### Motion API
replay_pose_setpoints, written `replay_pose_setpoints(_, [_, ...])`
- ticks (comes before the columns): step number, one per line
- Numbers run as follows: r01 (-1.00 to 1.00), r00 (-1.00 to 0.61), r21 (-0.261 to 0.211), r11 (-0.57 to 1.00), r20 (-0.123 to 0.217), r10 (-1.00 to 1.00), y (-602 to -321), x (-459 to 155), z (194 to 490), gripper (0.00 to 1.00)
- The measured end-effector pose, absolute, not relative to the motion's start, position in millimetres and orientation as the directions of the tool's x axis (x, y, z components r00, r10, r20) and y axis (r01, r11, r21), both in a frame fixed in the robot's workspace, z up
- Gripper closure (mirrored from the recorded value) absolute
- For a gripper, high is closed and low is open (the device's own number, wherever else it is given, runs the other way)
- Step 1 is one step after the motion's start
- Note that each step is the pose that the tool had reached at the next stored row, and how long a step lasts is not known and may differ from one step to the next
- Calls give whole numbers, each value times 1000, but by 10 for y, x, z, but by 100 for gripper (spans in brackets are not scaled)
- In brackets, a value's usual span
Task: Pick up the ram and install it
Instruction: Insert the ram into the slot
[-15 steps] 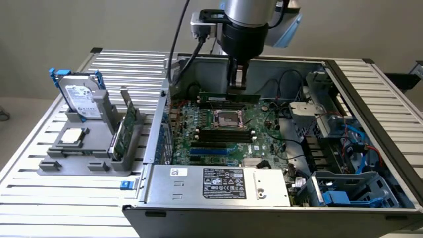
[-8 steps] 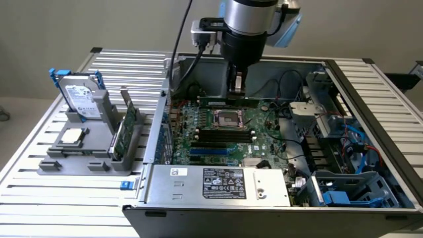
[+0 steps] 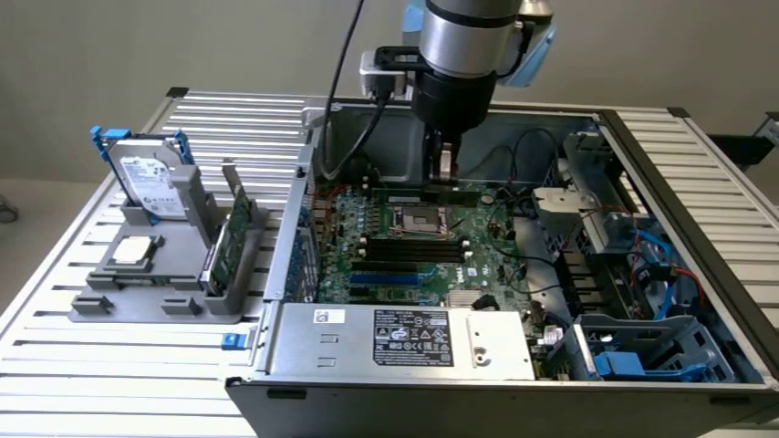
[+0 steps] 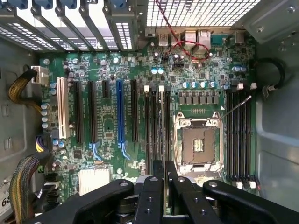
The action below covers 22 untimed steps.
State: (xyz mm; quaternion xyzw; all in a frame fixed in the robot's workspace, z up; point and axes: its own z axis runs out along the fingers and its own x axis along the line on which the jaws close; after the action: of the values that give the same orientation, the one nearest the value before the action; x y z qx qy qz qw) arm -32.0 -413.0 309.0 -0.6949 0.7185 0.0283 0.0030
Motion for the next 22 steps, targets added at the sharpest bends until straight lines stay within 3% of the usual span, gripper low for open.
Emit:
replay_pose_setpoints(6, [-999, -34, 36, 33, -17, -999, -4130, -318, 3023, 86])
replay_pose_setpoints(22, [-996, -84, 35, 83, -5, -996, -4131, -349, 2734, 86])
